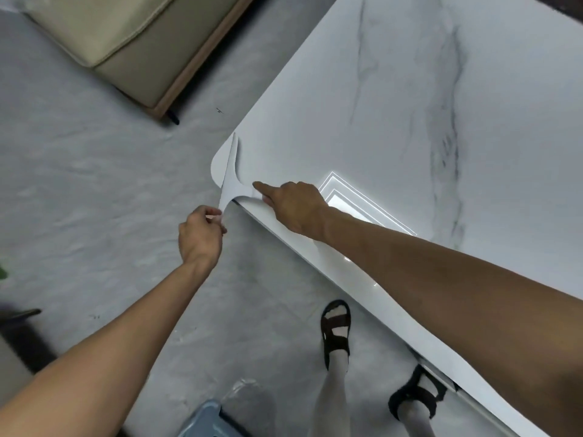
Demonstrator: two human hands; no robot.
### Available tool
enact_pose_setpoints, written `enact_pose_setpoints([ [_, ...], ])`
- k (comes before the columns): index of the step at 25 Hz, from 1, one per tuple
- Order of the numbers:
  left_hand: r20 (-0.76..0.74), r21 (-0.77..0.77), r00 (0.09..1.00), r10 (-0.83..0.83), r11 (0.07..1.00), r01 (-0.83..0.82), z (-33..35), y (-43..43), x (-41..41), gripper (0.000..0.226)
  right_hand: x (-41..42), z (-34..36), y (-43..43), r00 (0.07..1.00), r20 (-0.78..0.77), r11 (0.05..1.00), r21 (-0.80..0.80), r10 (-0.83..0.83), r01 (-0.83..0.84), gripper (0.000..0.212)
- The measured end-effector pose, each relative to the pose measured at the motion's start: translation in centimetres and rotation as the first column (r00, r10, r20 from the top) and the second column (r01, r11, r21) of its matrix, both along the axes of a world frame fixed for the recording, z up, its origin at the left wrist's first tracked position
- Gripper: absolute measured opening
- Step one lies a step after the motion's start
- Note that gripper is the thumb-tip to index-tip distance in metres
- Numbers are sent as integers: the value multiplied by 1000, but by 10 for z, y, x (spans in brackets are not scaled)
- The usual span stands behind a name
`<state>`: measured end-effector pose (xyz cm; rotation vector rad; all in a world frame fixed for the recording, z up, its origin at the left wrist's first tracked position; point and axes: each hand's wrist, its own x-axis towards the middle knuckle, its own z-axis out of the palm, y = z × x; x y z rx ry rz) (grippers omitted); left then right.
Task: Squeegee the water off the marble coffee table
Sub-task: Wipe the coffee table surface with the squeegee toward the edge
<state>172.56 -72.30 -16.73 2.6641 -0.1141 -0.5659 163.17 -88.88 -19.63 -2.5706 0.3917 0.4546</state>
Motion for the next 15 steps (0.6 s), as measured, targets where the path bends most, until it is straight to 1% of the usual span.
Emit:
enact_pose_setpoints([
  [2, -14, 42, 999, -45, 998, 45, -2, -2, -10, 20, -27, -3, -1, 997, -7, 997, -11, -74, 73, 48],
  [4, -38, 61, 992, -117, 991, 119, -4, -13, -25, 23, -79, -2, -8, 989, -15, 989, 3, -145, 145, 48],
  [7, -102, 44, 947, -305, 949, 311, -12, -40, -65, 36, -183, 8, -16, 975, -77, 977, 16, -209, 211, 48],
  [9, -158, 63, 882, -443, 887, 457, -18, -57, -96, 45, -248, 16, -13, 957, -129, 964, 28, -259, 265, 50],
  [10, -176, 61, 844, -507, 850, 523, -20, -68, -115, 46, -280, 21, -12, 940, -150, 949, 35, -305, 313, 50],
  [12, -216, 38, 760, -612, 773, 633, -23, -87, -157, 42, -342, 28, -14, 899, -182, 911, 37, -399, 412, 51],
  [15, -272, 0, 619, -737, 643, 766, -24, -112, -222, 40, -423, 37, -21, 838, -216, 859, -5, -501, 512, 51],
])
